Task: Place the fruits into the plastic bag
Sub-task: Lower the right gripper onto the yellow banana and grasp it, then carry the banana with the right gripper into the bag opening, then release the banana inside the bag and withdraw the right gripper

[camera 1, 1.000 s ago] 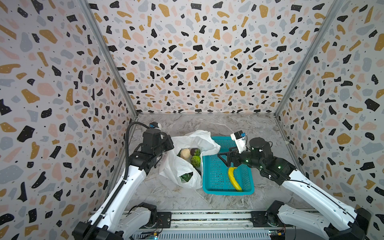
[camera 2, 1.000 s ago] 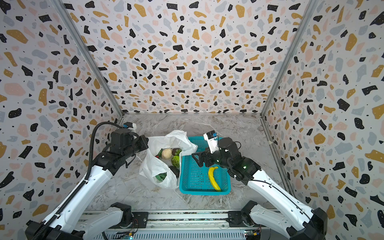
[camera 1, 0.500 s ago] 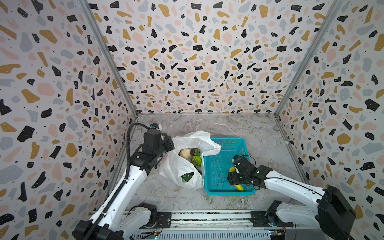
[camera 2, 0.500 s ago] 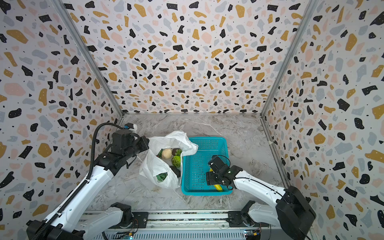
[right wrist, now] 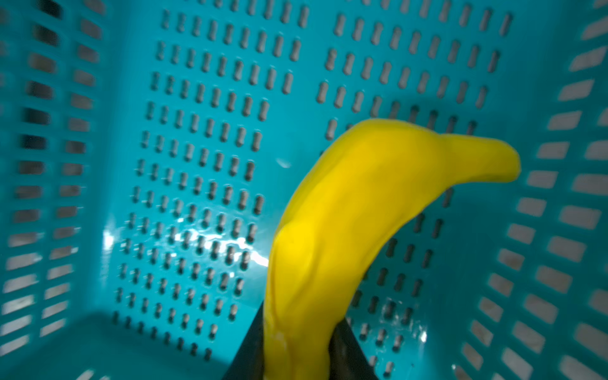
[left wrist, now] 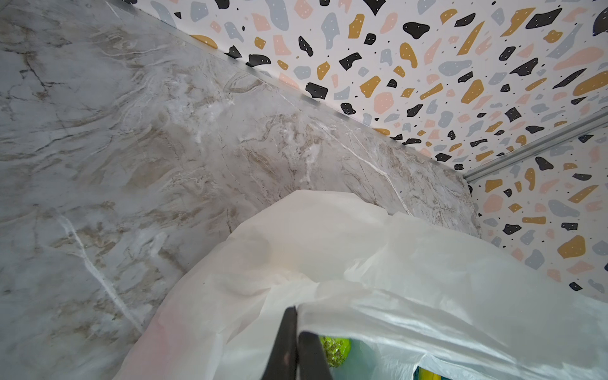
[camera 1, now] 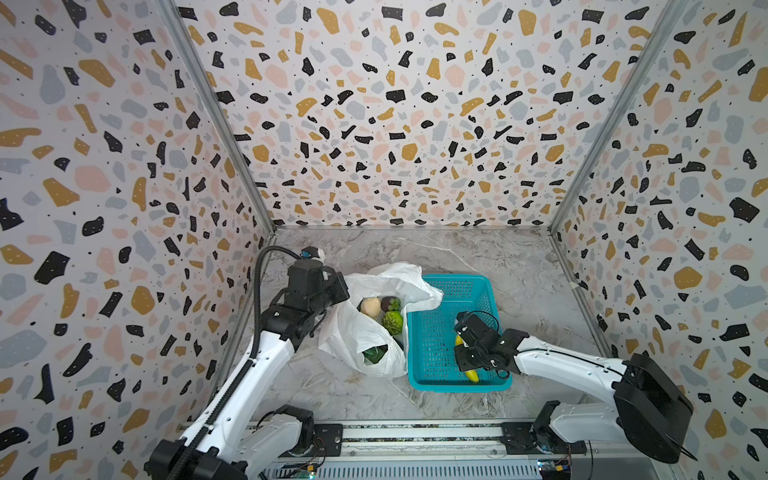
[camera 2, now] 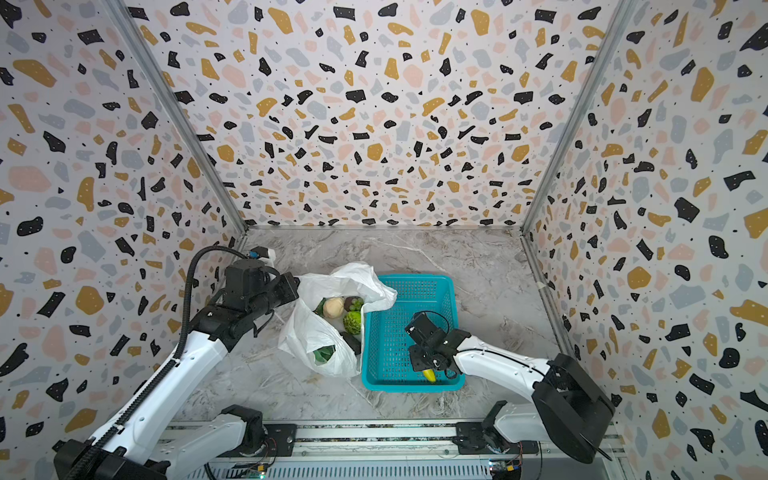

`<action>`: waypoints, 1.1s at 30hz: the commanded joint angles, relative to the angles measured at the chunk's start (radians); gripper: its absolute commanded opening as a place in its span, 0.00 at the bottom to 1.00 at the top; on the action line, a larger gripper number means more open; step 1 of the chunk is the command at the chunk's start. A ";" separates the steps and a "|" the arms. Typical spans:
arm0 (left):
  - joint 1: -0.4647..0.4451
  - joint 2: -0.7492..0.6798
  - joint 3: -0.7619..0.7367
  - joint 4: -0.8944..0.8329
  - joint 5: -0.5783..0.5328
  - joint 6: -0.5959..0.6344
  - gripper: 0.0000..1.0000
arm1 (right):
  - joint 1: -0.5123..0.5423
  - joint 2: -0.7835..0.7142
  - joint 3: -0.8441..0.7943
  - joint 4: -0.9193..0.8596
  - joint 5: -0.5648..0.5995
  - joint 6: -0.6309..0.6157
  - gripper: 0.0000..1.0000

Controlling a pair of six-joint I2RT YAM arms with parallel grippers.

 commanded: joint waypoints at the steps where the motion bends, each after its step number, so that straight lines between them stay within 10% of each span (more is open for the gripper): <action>1: 0.003 -0.004 -0.010 0.036 0.021 -0.004 0.00 | 0.039 -0.111 0.055 0.102 -0.069 -0.053 0.25; 14: 0.004 -0.009 -0.023 0.067 0.076 -0.013 0.00 | 0.119 -0.083 0.229 0.310 -0.517 -0.181 0.25; 29: 0.003 -0.026 -0.018 0.052 0.067 -0.021 0.00 | 0.078 0.358 0.635 0.367 -0.351 -0.206 0.32; 33: 0.003 -0.025 -0.023 0.055 0.060 -0.039 0.00 | 0.083 0.404 0.644 0.423 -0.444 -0.175 0.56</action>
